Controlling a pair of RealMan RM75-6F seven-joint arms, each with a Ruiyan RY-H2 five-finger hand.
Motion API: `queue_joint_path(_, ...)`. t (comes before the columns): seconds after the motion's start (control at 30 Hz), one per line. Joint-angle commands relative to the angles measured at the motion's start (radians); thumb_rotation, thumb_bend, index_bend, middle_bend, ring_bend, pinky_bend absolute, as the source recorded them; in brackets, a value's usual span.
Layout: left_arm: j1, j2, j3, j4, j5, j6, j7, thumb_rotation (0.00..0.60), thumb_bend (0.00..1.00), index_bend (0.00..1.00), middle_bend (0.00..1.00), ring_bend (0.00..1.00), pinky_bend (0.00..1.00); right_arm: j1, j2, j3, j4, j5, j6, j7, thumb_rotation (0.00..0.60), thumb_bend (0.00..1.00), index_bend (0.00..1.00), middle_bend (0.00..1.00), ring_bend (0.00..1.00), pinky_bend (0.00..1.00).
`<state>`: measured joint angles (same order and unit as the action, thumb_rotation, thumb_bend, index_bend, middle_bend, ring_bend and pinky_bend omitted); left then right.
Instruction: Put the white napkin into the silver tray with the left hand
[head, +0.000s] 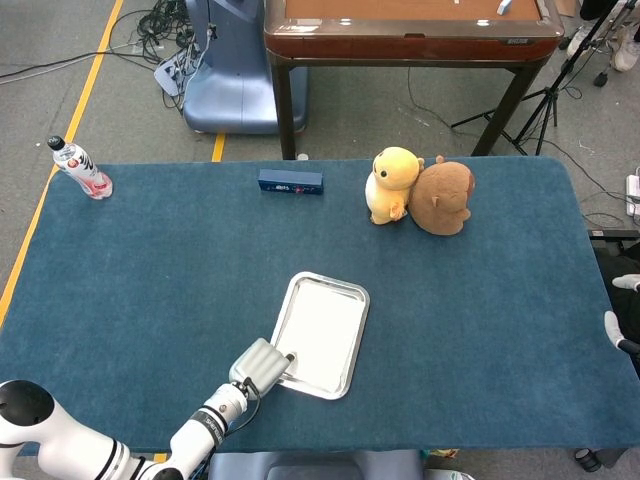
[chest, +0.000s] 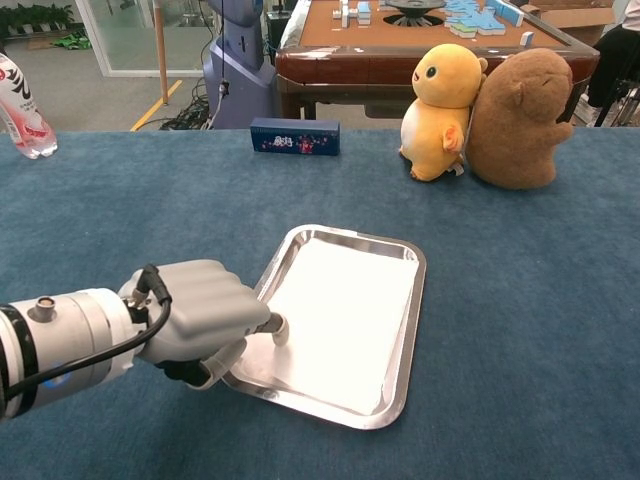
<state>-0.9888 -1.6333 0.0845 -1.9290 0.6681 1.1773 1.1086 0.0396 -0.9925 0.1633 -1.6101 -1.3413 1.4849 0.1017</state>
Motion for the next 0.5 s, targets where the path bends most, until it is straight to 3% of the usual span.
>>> queue_joint_path(0.03, -0.001, -0.001, 0.001, -0.002, 0.001, 0.0, 0.002, 0.6, 0.81, 0.22, 0.83, 0.57, 0.69, 0.0, 0.0, 0.0, 0.0, 0.0, -0.001, -0.002, 0.6, 0.39, 0.33, 0.31, 0.16, 0.3)
queue_joint_path(0.5, -0.007, -0.017, 0.002, 0.006, -0.005, -0.007, 0.003, 0.6, 0.81, 0.22, 0.83, 0.57, 0.69, 0.0, 0.001, 0.001, 0.001, 0.002, -0.002, 0.003, 0.6, 0.39, 0.33, 0.31, 0.16, 0.3)
